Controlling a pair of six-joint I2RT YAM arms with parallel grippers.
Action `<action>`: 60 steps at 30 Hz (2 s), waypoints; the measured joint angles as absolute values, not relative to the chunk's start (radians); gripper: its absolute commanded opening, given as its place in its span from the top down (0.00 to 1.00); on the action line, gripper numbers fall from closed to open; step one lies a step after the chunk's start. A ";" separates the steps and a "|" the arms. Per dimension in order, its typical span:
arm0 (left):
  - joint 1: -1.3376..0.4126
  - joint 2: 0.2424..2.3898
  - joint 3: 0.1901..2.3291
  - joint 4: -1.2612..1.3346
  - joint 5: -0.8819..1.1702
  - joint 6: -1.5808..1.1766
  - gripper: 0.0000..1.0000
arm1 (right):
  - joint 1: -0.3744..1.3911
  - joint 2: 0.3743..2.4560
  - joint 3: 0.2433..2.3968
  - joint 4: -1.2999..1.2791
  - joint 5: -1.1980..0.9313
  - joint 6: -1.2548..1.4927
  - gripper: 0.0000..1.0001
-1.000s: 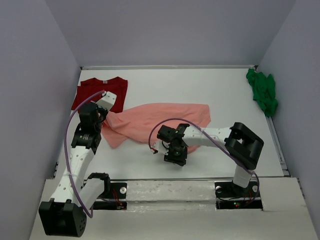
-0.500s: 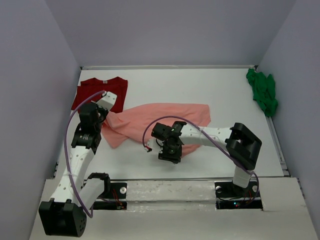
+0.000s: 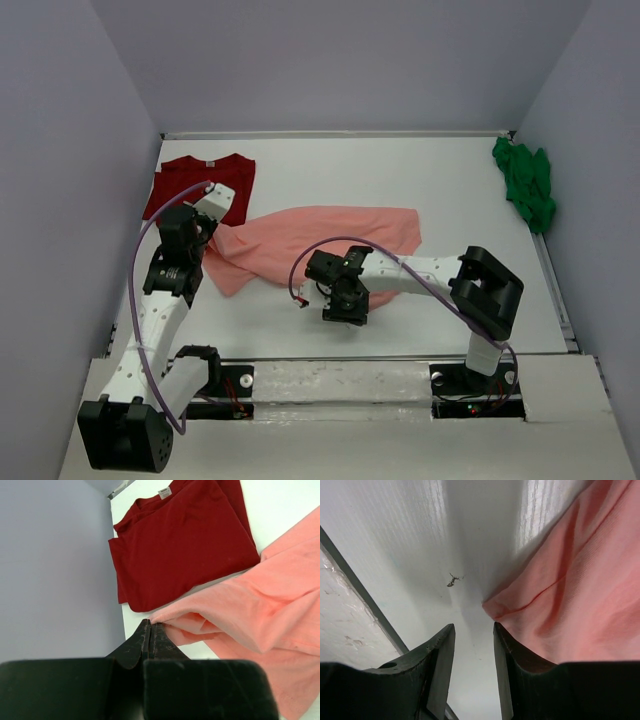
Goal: Fold and stack the t-shirts
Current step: Flatten the tshirt out
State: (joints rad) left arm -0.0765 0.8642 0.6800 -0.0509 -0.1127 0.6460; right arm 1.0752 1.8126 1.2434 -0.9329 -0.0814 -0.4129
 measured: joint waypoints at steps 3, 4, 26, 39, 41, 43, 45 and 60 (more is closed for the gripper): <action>-0.076 0.872 0.680 -0.051 -0.109 0.646 1.00 | 1.075 1.811 1.243 -0.933 -0.067 -0.419 0.58; -0.076 0.875 0.680 -0.051 -0.108 0.646 1.00 | 1.075 1.811 1.243 -0.933 -0.061 -0.422 0.58; -0.076 0.901 0.680 -0.052 -0.092 0.647 1.00 | 1.076 1.874 1.244 -0.822 -0.015 -0.457 0.74; -0.076 0.907 0.675 -0.059 -0.079 0.651 1.00 | 1.075 1.858 1.244 -0.820 0.046 -0.440 1.00; -0.076 0.906 0.675 -0.063 -0.077 0.651 1.00 | 1.062 1.820 1.243 -0.834 0.065 -0.423 1.00; -0.076 0.904 0.675 -0.073 -0.073 0.651 1.00 | 1.032 1.770 1.240 -0.836 0.072 -0.418 1.00; -0.076 0.897 0.683 -0.092 -0.066 0.651 1.00 | 0.941 1.681 1.229 -0.821 0.102 -0.419 1.00; -0.100 1.038 0.908 -0.124 0.093 0.618 1.00 | 0.076 1.559 1.485 -0.685 0.197 -0.473 1.00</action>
State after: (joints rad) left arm -0.1001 1.0378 0.9077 -0.1242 0.0929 0.6178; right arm 0.0765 1.5589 1.4849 -0.6853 0.1967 -0.4732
